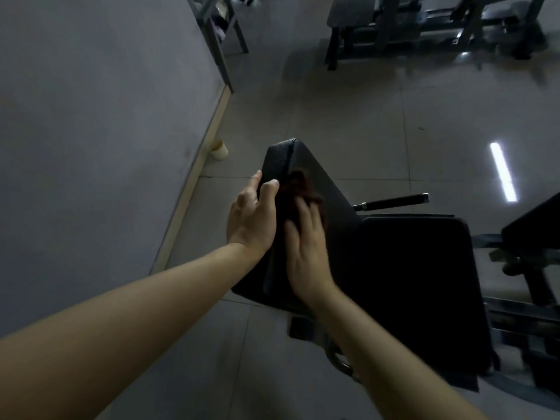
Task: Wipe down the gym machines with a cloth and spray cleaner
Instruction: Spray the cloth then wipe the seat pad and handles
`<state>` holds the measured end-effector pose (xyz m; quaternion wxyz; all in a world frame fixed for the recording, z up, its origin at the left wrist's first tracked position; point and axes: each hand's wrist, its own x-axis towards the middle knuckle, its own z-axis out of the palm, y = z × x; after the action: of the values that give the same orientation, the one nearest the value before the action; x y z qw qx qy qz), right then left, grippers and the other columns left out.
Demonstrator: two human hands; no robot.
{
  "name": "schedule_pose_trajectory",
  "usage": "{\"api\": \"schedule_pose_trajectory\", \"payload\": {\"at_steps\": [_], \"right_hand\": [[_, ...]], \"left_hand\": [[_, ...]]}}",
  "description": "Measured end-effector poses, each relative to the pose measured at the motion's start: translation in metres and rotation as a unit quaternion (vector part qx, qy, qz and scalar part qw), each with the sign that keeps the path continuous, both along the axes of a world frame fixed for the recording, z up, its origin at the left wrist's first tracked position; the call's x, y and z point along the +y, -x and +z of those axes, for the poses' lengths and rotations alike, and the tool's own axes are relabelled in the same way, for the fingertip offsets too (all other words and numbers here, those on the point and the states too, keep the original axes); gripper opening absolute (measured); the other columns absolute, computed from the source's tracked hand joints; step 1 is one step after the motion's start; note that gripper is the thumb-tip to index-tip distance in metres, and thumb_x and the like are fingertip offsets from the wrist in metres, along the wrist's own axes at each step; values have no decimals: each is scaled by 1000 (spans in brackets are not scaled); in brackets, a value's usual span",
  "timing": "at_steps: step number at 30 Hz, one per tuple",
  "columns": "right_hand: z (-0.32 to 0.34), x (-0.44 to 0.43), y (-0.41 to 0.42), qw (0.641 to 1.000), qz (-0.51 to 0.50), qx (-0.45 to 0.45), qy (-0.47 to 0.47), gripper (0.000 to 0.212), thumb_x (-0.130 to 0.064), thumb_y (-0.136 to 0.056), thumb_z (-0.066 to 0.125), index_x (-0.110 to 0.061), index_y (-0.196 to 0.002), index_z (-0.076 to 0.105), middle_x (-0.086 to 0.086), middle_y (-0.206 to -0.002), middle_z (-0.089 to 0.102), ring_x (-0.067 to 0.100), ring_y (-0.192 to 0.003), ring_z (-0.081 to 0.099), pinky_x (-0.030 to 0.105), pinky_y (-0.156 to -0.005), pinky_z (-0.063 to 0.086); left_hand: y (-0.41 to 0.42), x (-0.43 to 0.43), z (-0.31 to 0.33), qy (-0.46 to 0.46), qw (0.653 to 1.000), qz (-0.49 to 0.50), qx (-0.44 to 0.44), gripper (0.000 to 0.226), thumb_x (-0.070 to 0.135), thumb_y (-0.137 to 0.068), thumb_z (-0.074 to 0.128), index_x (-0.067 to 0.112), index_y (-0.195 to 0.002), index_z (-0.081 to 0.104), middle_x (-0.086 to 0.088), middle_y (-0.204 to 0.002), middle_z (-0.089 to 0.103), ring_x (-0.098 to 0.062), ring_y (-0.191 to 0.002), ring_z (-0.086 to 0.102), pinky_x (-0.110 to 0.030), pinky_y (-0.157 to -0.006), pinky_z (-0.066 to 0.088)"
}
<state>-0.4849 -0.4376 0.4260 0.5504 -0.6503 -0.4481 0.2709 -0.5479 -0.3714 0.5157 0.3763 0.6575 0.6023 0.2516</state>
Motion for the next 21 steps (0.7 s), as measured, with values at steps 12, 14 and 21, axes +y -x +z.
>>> {"api": "schedule_pose_trajectory", "payload": {"at_steps": [12, 14, 21], "right_hand": [[-85, 59, -72, 971, -115, 182, 104, 49, -28, -106, 38, -15, -153, 37, 10, -156, 39, 24, -145, 36, 46, -121, 28], [-67, 31, -45, 973, -108, 176, 106, 52, -25, -105, 39, -9, -154, 33, 14, -157, 36, 28, -146, 33, 46, -122, 26], [14, 24, -21, 995, 13, 40, -87, 22, -20, -106, 42, -13, -111, 62, 5, -106, 67, 21, -99, 65, 40, -88, 51]], "left_hand": [[-1, 2, -4, -18, 999, -15, 40, 77, 59, -85, 34, 29, -155, 40, 0, -141, 58, -20, -127, 53, -49, -105, 45], [-2, -1, -1, -20, 999, -13, 39, 77, 60, -84, 34, 28, -154, 41, -2, -142, 58, -22, -128, 53, -49, -105, 45], [-1, -2, 0, -28, 999, -3, 20, 80, 69, -78, 30, 29, -142, 56, 2, -130, 67, -18, -122, 59, -46, -105, 46]]}}
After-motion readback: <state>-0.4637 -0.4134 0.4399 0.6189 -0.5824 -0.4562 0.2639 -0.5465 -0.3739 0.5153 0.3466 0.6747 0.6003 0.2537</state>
